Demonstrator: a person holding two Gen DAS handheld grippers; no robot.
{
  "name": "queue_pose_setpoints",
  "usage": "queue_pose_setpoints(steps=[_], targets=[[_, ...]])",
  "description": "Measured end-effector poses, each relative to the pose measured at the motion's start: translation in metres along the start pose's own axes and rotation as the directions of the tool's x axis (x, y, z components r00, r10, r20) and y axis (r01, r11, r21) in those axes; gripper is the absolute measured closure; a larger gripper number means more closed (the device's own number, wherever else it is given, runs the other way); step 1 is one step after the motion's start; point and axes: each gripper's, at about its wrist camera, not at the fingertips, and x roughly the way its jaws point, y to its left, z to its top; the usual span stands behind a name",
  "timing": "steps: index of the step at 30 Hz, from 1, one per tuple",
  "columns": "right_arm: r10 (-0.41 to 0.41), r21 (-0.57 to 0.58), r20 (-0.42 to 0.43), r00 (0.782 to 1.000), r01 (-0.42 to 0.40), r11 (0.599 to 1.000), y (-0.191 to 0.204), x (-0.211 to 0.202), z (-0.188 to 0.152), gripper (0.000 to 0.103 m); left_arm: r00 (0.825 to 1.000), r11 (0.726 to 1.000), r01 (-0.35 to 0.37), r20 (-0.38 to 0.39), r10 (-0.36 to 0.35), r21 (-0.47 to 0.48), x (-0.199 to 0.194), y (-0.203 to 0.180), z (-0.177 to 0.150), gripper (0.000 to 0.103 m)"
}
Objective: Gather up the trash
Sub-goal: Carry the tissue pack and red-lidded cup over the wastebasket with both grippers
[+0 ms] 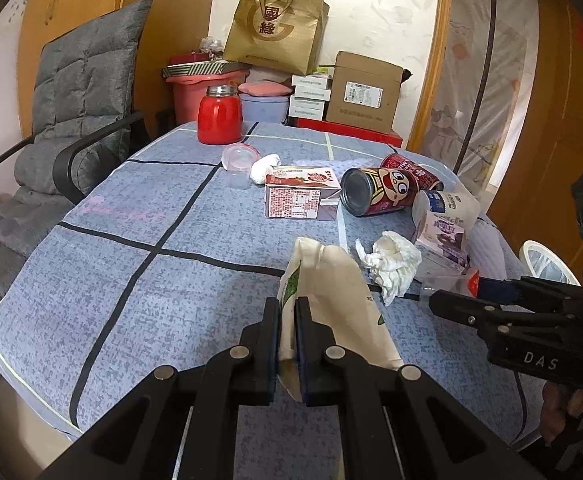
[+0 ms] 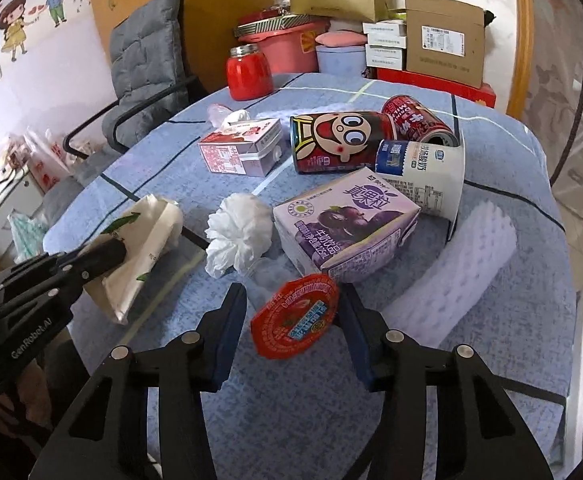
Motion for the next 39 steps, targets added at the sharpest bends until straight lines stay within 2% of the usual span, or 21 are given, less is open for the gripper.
queue_pose_setpoints(steps=[13,21,32,39], targets=[[0.016,0.044,0.09,0.996,-0.02,0.999,-0.002,-0.045,-0.009,0.055,1.0,1.0,0.01,0.024,-0.01,0.011,-0.021,-0.011,0.0,0.096],[-0.025,0.098,0.168,0.986,0.009,0.995,-0.022,-0.091,-0.02,0.055,0.998,0.998,0.038,0.053,-0.04,0.049,-0.042,-0.038,0.006,0.096],[-0.113,0.202,0.229,0.967,0.066,0.977,-0.07,-0.143,-0.046,0.055,0.988,0.981,0.128,0.064,-0.139,0.142,-0.053,-0.101,0.013,0.096],[-0.239,0.333,0.201,0.95,0.163,0.929,-0.128,-0.166,-0.076,0.055,0.967,0.94,0.238,0.034,-0.254,0.246,-0.041,-0.168,0.017,0.096]])
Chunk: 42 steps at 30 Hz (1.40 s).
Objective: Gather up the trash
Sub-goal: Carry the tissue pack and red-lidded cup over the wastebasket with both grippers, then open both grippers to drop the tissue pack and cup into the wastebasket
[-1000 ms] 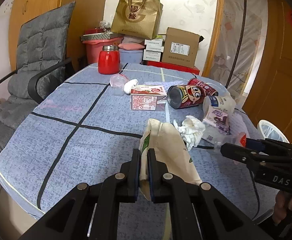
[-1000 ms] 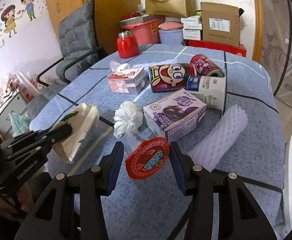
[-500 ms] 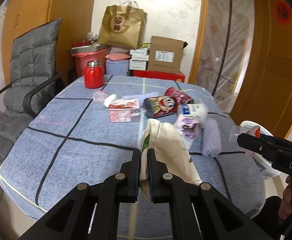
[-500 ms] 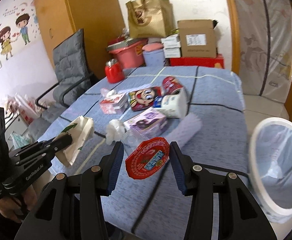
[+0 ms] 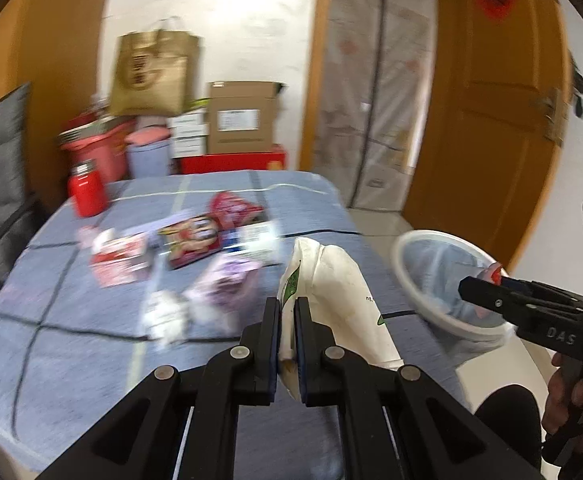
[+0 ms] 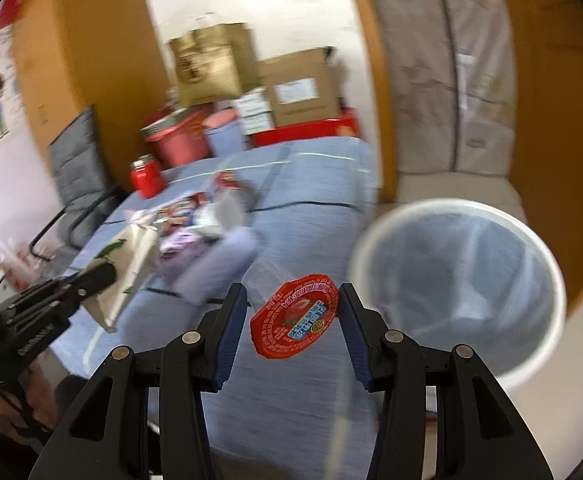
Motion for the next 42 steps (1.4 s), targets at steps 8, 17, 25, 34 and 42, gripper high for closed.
queue_pose_setpoints(steps=[8,17,25,34,42], targets=[[-0.133,0.1,-0.009,0.991,0.133,0.986,-0.072,-0.008,-0.004,0.055,0.987,0.984,0.159,-0.045,-0.156,0.085,0.052,-0.068,0.017,0.096],[-0.214,0.153,-0.059,0.975,0.22,0.963,-0.122,-0.002,-0.013,0.055,0.957,0.955,0.274,-0.129,-0.259,0.111,0.118,-0.115,0.028,0.096],[-0.237,0.155,-0.083,0.968,0.248,0.956,-0.138,0.009,-0.011,0.053,0.937,0.937,0.329,-0.168,-0.307,0.121,0.144,-0.14,0.028,0.095],[-0.258,0.157,-0.068,0.964,0.266,0.951,-0.136,0.006,-0.009,0.047,0.941,0.944,0.316,-0.156,-0.3,0.097,0.14,-0.133,0.028,0.093],[-0.241,0.13,0.004,0.971,0.238,0.963,-0.11,-0.018,-0.005,0.047,0.963,0.963,0.259,-0.099,-0.251,0.07,0.106,-0.108,0.026,0.085]])
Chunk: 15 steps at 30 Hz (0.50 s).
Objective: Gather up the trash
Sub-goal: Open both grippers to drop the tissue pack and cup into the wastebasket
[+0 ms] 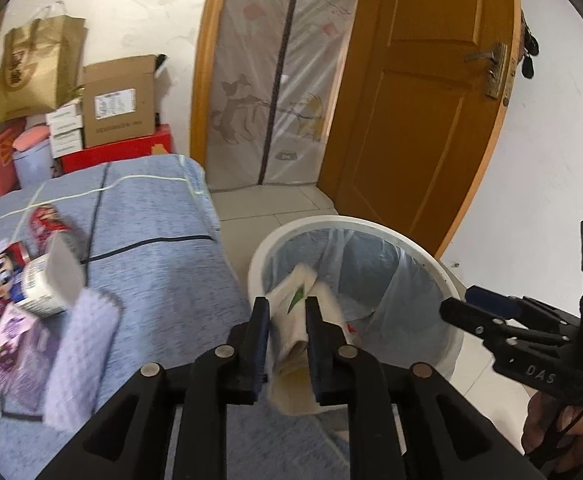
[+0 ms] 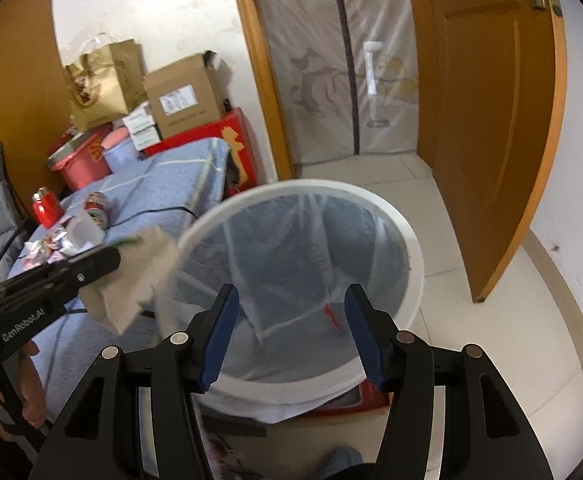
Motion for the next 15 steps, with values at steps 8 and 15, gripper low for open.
queue_pose_setpoints(steps=[8,15], targets=[[0.093,-0.05,0.022,0.995,-0.091,0.995,0.041,-0.022,-0.009,0.047,0.995,0.995,-0.08,0.051,0.083,-0.054,-0.056,0.025,-0.017,0.085],[0.174,-0.11,0.016,0.985,-0.171,0.979,0.083,-0.038,-0.023,0.047,0.982,0.981,-0.169,0.073,0.176,-0.092,-0.106,0.045,-0.038,0.085]])
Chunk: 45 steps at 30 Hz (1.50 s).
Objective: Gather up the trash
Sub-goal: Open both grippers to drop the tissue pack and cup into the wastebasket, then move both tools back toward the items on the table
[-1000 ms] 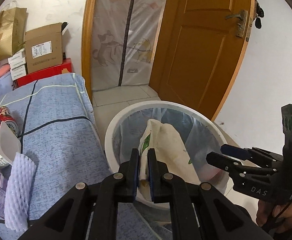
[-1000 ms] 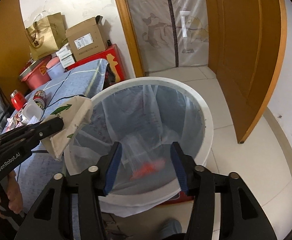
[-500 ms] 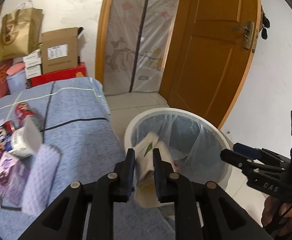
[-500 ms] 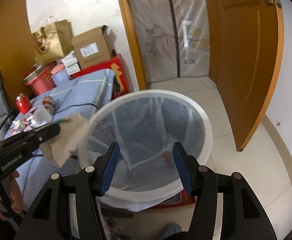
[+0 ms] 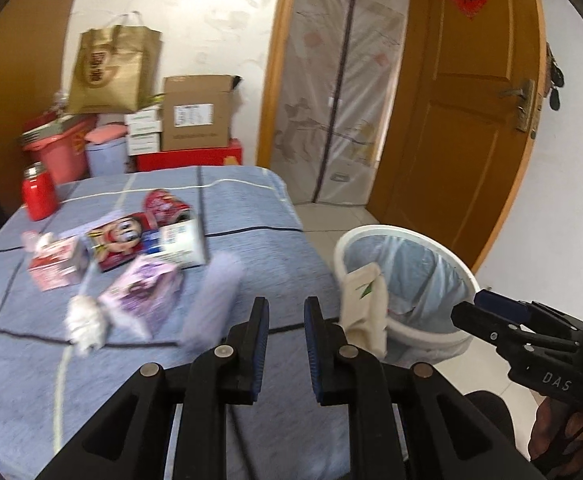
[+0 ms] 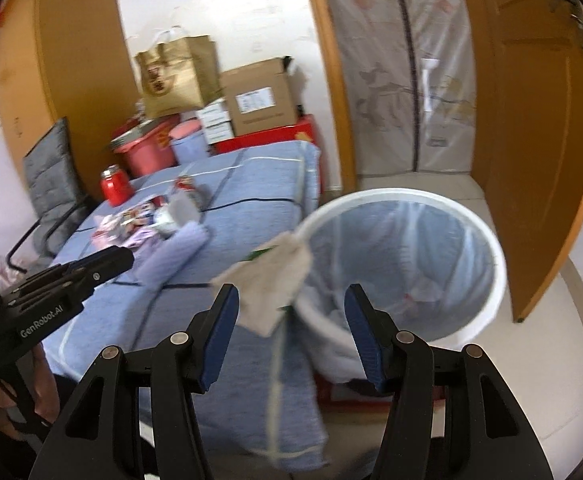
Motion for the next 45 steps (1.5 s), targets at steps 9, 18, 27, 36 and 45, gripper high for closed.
queue_pose_setpoints(steps=[9,18,27,36,45], targets=[[0.069,-0.049,0.023,0.997,-0.068,0.996,0.046,-0.017,-0.009,0.047,0.997,0.996,-0.077,0.026,0.078,-0.037,-0.048,0.029,-0.02,0.085],[0.127,-0.125,0.012,0.992,-0.124,0.984,0.087,-0.019,-0.013,0.047,0.991,0.99,-0.122,0.044,0.126,-0.073,-0.073,0.052,-0.029,0.085],[0.12,-0.12,-0.006,0.993,-0.12,0.986,0.092,-0.01,-0.016,0.047,0.99,0.987,-0.13,0.035,0.134,-0.099,-0.075,0.07,-0.036,0.085],[0.113,-0.078,-0.061,0.992,-0.118,0.99,0.078,0.016,-0.02,0.048,0.994,0.99,-0.103,0.025,0.106,-0.098,-0.063,0.074,-0.035,0.085],[0.139,-0.07,-0.127,0.982,-0.149,0.986,0.075,0.058,-0.027,0.048,0.997,0.993,-0.082,-0.002,0.082,-0.079,-0.032,0.074,-0.026,0.085]])
